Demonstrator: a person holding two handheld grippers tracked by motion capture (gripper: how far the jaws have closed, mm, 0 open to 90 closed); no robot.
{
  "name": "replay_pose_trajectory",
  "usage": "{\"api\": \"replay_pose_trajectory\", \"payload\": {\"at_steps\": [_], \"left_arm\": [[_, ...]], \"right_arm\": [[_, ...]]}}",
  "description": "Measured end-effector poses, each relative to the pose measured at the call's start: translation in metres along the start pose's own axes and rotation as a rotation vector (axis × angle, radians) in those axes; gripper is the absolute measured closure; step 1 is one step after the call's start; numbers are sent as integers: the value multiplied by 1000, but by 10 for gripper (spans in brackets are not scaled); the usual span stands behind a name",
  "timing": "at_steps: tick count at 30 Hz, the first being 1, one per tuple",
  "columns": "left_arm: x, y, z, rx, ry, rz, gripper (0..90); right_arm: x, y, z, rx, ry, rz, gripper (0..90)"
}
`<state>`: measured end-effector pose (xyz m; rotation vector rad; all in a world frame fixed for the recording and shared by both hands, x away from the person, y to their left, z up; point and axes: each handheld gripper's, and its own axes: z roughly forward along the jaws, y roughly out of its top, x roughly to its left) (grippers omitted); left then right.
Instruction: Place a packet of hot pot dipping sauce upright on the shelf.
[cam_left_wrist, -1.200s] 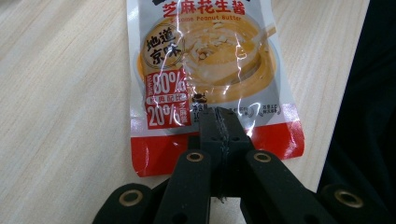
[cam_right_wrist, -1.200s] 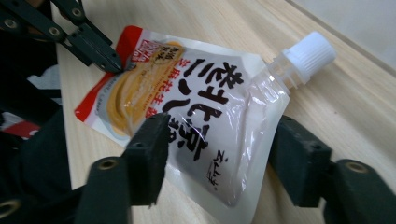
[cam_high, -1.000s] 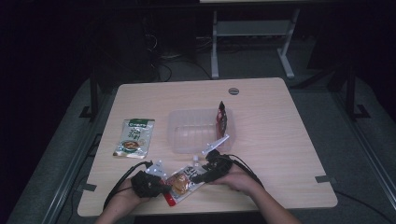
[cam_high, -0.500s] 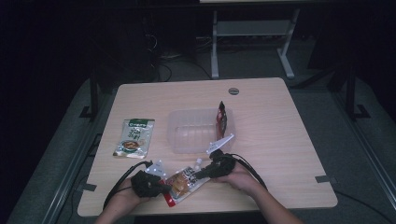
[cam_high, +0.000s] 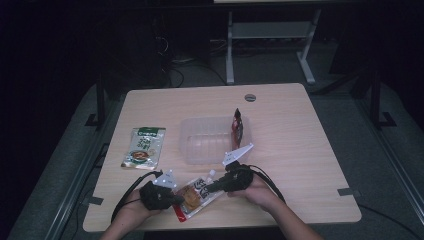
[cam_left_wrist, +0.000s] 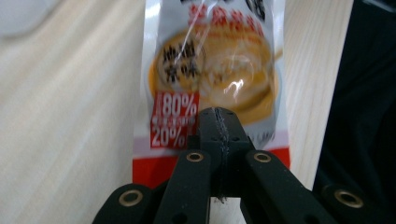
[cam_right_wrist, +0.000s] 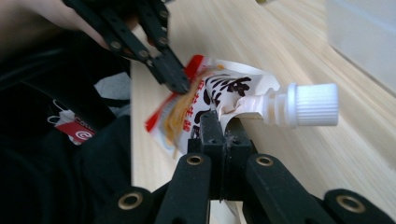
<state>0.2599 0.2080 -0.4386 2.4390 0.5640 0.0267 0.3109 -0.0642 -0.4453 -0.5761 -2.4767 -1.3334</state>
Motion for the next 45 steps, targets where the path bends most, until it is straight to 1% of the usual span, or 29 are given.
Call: {"api": "replay_pose_trajectory", "payload": {"at_steps": [2, 3, 5, 6, 7, 8, 10, 13, 15, 16, 17, 21, 22, 24, 26, 27, 29, 31, 33, 35, 36, 38, 41, 42, 43, 44, 45], "left_arm": [[-2, 2, -1, -29, 4, -3, 898], [-2, 2, -2, -37, 4, -4, 897], [-3, 3, -3, -59, 10, -1, 898], [-2, 4, -5, -63, 14, 4, 898], [-2, 4, -6, -81, 16, -2, 897], [-2, 4, -7, -86, 15, -5, 897], [0, 5, -8, -117, 6, -26, 898], [1, 6, -9, -115, 12, -12, 897], [0, 8, -9, -121, 16, -11, 898], [0, 9, -8, -125, 16, -8, 897], [0, 10, -8, -127, 16, -9, 897], [-2, 13, -6, -146, -1, -4, 897], [-3, 14, -4, -150, -3, -9, 897], [-5, 15, -2, -148, -10, 7, 897], [-6, 16, 0, -138, -6, 15, 893], [-6, 16, -1, -136, -5, 16, 880], [-5, 15, -2, -147, -10, 9, 869], [-5, 15, -3, -152, -9, 7, 863], [-5, 17, -1, -153, -8, 6, 848], [-7, 19, 0, -152, -9, 13, 840], [-8, 20, 1, -147, -8, 22, 828], [-10, 20, 1, -145, -7, 27, 807], [-8, 18, -1, -151, 7, 19, 739], [-8, 17, -2, -151, 4, 16, 720], [-8, 17, -2, -157, 3, 11, 699], [-7, 17, -3, -156, 7, 16, 675], [-7, 16, -4, -158, 7, 15, 657]], "right_arm": [[5, 2, -1, -8, 10, -4, 895], [6, 3, -2, -22, 13, -18, 896], [9, 4, -3, -28, 23, -20, 896], [10, 5, -4, -42, 29, -19, 896], [11, 5, -5, -52, 31, -26, 896], [12, 6, -7, -66, 36, -25, 896], [12, 7, -9, -81, 46, -28, 896], [14, 9, -13, -98, 58, -17, 897], [16, 10, -14, -110, 68, -15, 896], [16, 11, -14, -118, 73, -21, 897], [17, 11, -14, -124, 82, -13, 897], [21, 14, -14, -172, 115, -16, 897], [23, 15, -15, -183, 122, -22, 897], [24, 17, -15, -197, 131, -32, 897], [26, 18, -17, -208, 135, -30, 897], [26, 19, -17, -212, 137, -35, 897], [27, 19, -19, -228, 140, -34, 897], [27, 20, -21, -237, 136, -36, 897], [27, 20, -23, -249, 136, -28, 897], [27, 21, -23, -260, 133, -36, 897], [27, 21, -23, -259, 129, -46, 897], [29, 23, -26, -245, 108, -64, 897], [30, 26, -32, -249, 80, -76, 897], [29, 26, -35, -254, 69, -81, 897], [29, 26, -37, -258, 67, -73, 897], [28, 27, -40, -262, 52, -82, 897], [28, 27, -43, -267, 50, -73, 897]]}}
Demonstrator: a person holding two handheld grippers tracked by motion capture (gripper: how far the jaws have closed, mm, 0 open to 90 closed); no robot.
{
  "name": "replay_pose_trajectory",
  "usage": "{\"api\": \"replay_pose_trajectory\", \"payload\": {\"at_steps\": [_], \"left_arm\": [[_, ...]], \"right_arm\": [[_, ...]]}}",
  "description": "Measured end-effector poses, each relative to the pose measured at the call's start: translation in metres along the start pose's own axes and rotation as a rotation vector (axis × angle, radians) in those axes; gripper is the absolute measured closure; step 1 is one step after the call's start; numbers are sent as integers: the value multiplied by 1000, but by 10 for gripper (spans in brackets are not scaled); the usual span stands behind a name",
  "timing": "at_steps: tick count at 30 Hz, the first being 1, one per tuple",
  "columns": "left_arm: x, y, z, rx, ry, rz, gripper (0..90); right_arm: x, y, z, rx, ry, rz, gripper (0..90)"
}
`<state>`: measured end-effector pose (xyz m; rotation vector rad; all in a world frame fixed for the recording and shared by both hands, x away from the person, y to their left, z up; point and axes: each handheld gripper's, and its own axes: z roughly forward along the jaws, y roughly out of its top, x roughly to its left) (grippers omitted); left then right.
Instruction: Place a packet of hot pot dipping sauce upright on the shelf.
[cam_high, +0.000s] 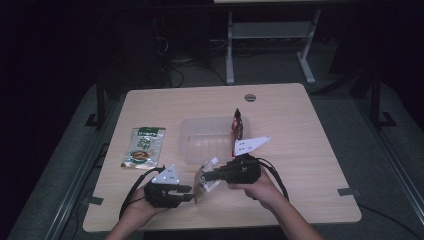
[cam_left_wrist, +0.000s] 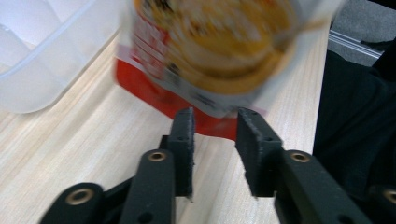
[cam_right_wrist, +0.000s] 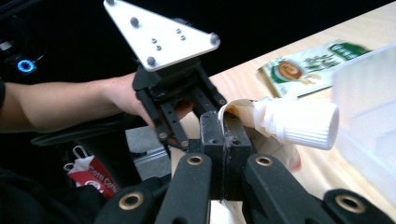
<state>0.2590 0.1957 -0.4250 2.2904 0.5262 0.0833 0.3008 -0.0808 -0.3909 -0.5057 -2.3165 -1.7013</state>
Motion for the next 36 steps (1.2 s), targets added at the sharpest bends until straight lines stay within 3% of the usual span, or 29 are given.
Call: {"api": "replay_pose_trajectory", "payload": {"at_steps": [7, 15, 18, 29, 36], "left_arm": [[0, -6, -5, 3, 7, 6, 544], [2, -14, 1, 43, -1, -37, 376], [3, -15, 1, 35, 1, -57, 354], [6, -17, 0, 41, 5, -53, 309], [7, -17, 0, 46, 5, -52, 298]], "right_arm": [[-2, 9, -14, -18, -44, -11, 897], [-7, 21, -28, -40, -84, -24, 897], [-9, 25, -35, -53, -98, -27, 897], [-22, 51, -60, -56, -173, -29, 896], [-38, 60, -69, -60, -218, -20, 896]]}}
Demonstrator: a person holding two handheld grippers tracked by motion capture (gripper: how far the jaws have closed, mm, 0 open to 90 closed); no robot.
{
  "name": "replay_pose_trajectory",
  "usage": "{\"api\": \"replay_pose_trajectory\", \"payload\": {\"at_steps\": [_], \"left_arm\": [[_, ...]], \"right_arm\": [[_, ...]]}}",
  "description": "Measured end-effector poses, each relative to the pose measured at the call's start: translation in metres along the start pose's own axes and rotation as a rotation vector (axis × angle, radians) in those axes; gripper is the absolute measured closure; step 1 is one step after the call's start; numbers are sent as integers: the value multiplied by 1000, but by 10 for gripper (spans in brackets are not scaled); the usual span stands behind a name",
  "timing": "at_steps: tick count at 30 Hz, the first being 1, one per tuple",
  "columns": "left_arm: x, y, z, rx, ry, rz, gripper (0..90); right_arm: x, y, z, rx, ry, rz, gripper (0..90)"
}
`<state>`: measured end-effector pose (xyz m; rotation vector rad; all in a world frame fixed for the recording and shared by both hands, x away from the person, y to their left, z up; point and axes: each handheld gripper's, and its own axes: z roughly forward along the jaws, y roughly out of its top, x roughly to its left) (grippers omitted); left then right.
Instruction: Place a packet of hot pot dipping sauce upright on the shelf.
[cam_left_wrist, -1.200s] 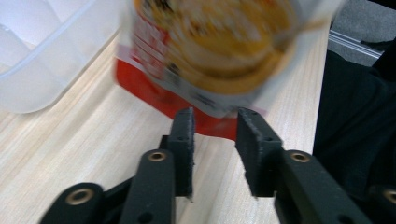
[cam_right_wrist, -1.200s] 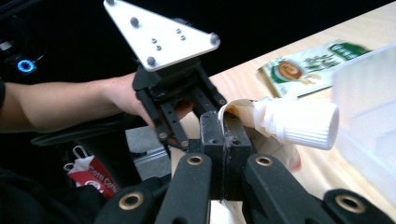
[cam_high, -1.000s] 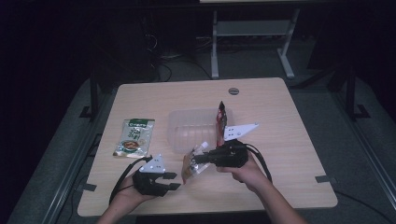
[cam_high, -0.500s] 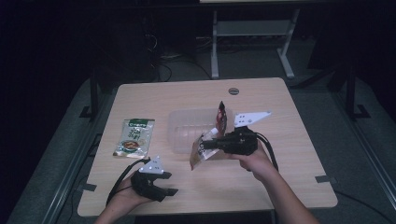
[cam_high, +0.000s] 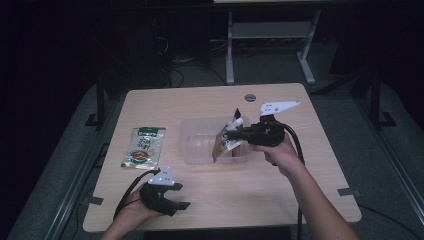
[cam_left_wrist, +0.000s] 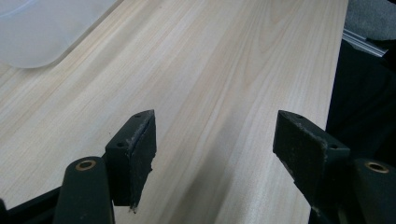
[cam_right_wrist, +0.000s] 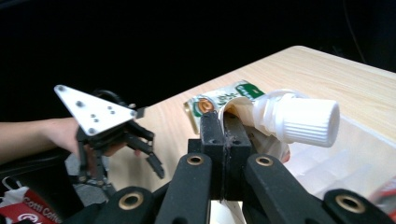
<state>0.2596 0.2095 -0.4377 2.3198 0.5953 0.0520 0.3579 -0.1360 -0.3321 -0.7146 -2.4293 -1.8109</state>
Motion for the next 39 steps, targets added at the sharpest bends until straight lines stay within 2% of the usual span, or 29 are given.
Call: {"api": "replay_pose_trajectory", "payload": {"at_steps": [5, 17, 28, 39], "left_arm": [[1, -1, -1, 6, 2, 11, 297], [-1, -1, 1, -6, -6, -14, 297], [0, -3, 1, -2, -14, -17, 297], [0, -3, 2, 19, -18, -2, 297]], "right_arm": [[-11, 3, 1, 25, -37, 5, 896], [-28, 4, 10, 71, -93, 14, 896], [-34, -2, 21, 87, -116, 26, 894], [-36, -7, 37, 139, -139, 34, 891]]}}
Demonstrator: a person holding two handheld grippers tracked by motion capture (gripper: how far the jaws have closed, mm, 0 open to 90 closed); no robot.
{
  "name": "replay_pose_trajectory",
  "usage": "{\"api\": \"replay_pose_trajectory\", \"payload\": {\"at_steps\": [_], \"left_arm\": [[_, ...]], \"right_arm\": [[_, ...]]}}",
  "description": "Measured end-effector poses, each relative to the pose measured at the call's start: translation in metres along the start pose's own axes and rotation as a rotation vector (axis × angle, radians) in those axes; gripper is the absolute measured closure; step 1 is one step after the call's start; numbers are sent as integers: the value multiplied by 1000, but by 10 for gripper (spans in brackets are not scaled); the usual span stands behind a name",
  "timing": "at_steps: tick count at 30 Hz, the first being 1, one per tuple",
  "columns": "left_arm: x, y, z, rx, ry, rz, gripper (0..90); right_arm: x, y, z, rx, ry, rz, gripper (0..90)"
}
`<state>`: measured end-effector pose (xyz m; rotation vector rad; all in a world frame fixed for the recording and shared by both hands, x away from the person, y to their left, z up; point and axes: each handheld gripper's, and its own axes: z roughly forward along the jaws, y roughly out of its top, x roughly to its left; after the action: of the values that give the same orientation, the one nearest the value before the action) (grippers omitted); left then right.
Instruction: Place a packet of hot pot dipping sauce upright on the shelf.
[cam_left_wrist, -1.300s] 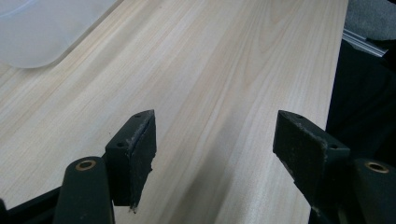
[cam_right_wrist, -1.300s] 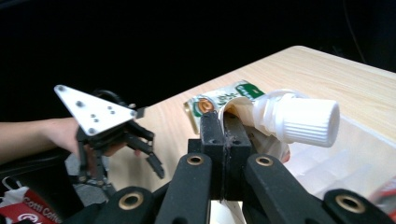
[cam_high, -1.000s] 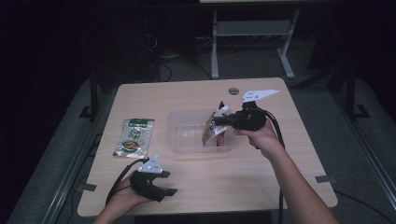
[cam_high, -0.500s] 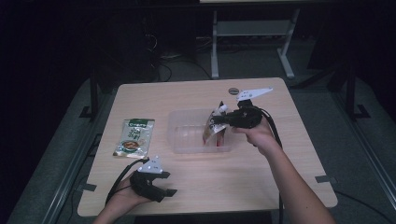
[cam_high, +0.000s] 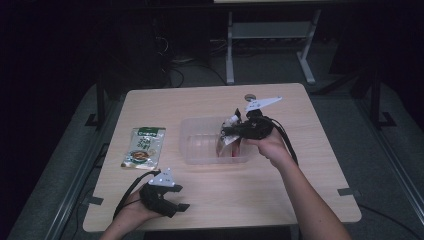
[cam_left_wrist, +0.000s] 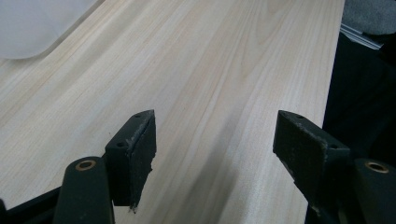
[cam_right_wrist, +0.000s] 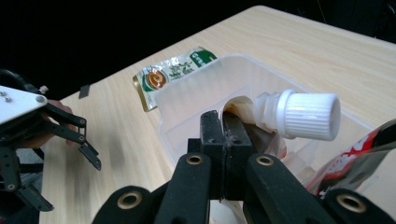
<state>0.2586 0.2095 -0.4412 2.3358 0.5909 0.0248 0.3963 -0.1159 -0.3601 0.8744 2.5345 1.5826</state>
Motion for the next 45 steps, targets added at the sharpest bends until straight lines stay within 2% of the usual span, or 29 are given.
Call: {"api": "replay_pose_trajectory", "payload": {"at_steps": [11, 18, 20, 26, 34, 38, 41, 45], "left_arm": [[-1, 0, 2, -2, -3, -1, 298], [-1, 0, 2, 4, -6, -2, 297], [-1, 0, 2, 5, -7, -2, 297], [-1, 0, 3, 8, -7, 0, 296], [-2, 0, 4, 14, -7, -5, 295], [-2, 0, 5, 12, -9, -4, 295], [-2, 0, 6, 10, -8, -6, 295], [-2, 1, 6, 18, -9, 2, 295]], "right_arm": [[3, -5, 15, 56, -32, -20, 889], [-1, -11, 16, 30, -23, 17, 881], [-1, -11, 16, 30, -29, 6, 871], [1, -9, 11, -8, -39, 12, 780], [6, -9, 3, -17, -58, 8, 645], [13, -10, -1, -17, -91, -3, 550], [17, -12, -5, -25, -111, -20, 514], [21, -19, -11, -43, -122, -4, 491]]}}
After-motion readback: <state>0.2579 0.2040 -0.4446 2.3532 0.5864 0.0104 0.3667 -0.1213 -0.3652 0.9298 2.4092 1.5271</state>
